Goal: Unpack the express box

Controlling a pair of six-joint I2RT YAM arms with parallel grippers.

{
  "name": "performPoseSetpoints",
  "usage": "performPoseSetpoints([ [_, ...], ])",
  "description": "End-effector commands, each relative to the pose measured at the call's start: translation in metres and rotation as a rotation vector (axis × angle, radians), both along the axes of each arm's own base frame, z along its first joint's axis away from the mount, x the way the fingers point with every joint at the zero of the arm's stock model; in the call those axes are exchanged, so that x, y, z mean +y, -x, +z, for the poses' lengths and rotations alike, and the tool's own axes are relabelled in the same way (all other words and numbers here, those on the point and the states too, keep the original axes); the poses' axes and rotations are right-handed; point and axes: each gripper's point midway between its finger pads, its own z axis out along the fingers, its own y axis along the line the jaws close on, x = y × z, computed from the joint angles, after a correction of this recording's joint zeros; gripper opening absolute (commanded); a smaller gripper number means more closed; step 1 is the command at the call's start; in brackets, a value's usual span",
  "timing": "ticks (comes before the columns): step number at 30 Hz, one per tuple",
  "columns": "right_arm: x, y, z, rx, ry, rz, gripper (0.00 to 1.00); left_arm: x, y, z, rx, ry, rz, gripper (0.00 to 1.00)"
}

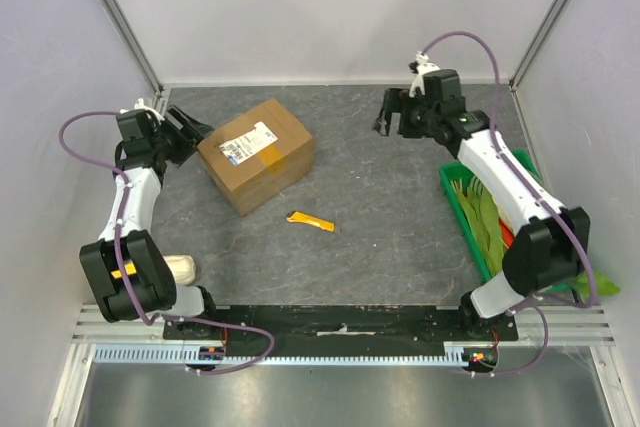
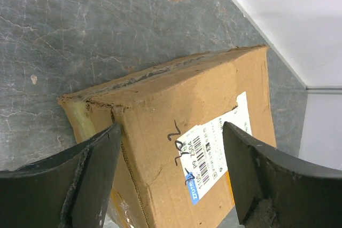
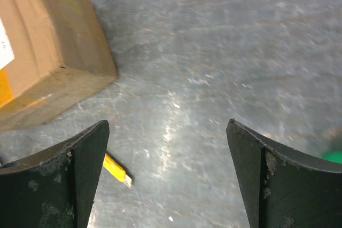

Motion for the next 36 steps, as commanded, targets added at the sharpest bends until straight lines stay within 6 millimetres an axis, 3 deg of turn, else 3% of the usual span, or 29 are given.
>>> performPoseSetpoints([
  [1, 0.043, -0.028, 0.027, -0.111, -0.025, 0.061, 0.98, 0.001, -0.008, 0.008, -0.035, -0.059, -0.071, 0.83],
  [5, 0.096, -0.034, 0.022, -0.149, -0.001, 0.166, 0.98, 0.026, -0.018, 0.015, -0.027, -0.133, -0.022, 0.83],
  [9, 0.140, -0.036, 0.010, -0.170, 0.014, 0.256, 0.98, 0.029, -0.021, 0.020, -0.038, -0.115, -0.021, 0.82],
  [12, 0.170, -0.026, 0.003, -0.188, 0.033, 0.333, 0.96, 0.031, -0.025, 0.021, -0.053, -0.113, -0.016, 0.82],
  [15, 0.193, -0.011, -0.011, -0.171, 0.033, 0.396, 0.83, 0.030, -0.033, 0.016, -0.042, -0.054, -0.001, 0.82],
  [16, 0.198, -0.007, -0.017, -0.160, 0.033, 0.404, 0.64, 0.028, -0.040, 0.018, -0.073, -0.041, -0.013, 0.82],
  [17, 0.206, -0.001, -0.019, -0.159, 0.027, 0.416, 0.53, 0.021, -0.042, 0.012, -0.060, 0.014, -0.030, 0.82],
  [18, 0.208, 0.003, -0.030, -0.136, 0.027, 0.411, 0.43, 0.020, -0.047, 0.000, -0.033, 0.050, -0.039, 0.81],
  [19, 0.208, 0.004, -0.036, -0.134, 0.035, 0.396, 0.25, 0.017, -0.051, -0.007, -0.021, 0.073, -0.055, 0.81],
  [22, 0.214, 0.012, -0.057, -0.100, 0.011, 0.386, 0.10, 0.008, -0.054, -0.022, -0.003, 0.143, -0.084, 0.80],
  [26, 0.227, 0.016, -0.074, -0.088, -0.026, 0.395, 0.08, -0.001, -0.053, -0.024, -0.002, 0.176, -0.142, 0.78],
  [29, 0.231, 0.006, -0.084, -0.081, -0.009, 0.377, 0.08, -0.014, -0.049, -0.020, -0.022, 0.205, -0.203, 0.77],
  [33, 0.237, -0.017, -0.098, -0.078, 0.019, 0.322, 0.07, -0.021, -0.038, -0.036, 0.030, 0.218, -0.179, 0.75],
  [36, 0.238, -0.031, -0.093, -0.076, -0.001, 0.277, 0.09, -0.028, -0.029, -0.045, 0.063, 0.249, -0.163, 0.75],
])
